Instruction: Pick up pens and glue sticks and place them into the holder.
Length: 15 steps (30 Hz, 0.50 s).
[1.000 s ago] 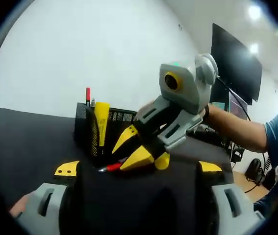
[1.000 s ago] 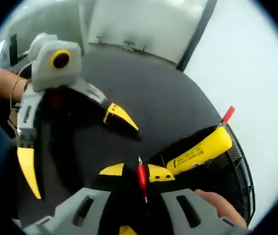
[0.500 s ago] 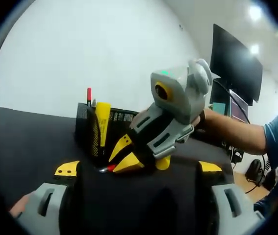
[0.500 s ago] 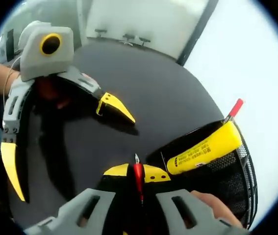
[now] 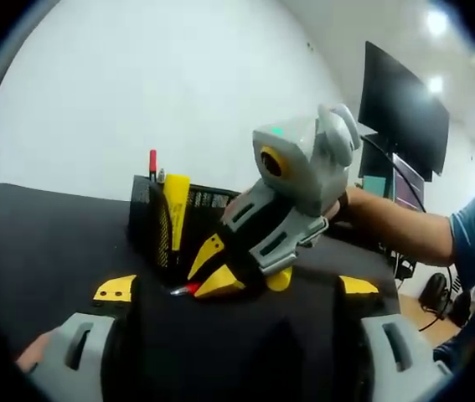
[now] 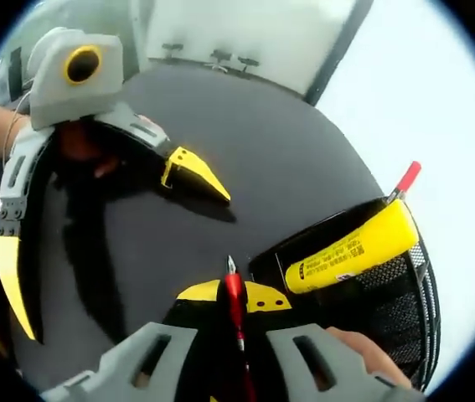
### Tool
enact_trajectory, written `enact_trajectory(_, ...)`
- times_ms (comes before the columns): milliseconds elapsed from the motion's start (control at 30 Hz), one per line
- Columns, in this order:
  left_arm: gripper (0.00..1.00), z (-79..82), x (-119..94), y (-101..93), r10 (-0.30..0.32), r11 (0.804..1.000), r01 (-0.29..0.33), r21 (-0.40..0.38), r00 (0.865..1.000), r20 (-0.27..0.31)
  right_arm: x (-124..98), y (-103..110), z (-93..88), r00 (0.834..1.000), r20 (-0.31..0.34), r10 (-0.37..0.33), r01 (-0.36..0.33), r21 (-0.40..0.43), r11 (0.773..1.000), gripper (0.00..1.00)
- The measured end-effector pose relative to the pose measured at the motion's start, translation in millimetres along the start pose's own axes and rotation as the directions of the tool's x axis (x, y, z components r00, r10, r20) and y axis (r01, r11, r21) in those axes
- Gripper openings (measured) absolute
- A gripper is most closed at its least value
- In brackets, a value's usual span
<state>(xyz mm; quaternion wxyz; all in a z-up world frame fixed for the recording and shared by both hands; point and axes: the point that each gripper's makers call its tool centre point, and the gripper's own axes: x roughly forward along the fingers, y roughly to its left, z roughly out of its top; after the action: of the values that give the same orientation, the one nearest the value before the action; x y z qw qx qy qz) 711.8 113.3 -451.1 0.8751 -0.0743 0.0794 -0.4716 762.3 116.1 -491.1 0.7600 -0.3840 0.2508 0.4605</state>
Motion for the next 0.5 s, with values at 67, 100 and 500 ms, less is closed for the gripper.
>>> enact_trajectory(67,0.95,0.0,0,0.1,0.001,1.0,-0.001,0.001,1.0,0.0,3,0,-1.6,1.0,-0.021,-0.013,0.012,-0.033,0.999,0.06)
enact_trajectory(100,0.95,-0.1,0,0.2,0.002,1.0,-0.002,0.0,1.0,0.0,3,1,-0.6,1.0,-0.019,-0.012,0.012,-0.037,0.999,0.06)
enact_trajectory(500,0.95,-1.0,0,-0.3,0.0,1.0,0.0,0.005,1.0,-0.005,-19,-8,10.5,0.999,0.039,-0.033,0.034,-0.021,0.999,0.04)
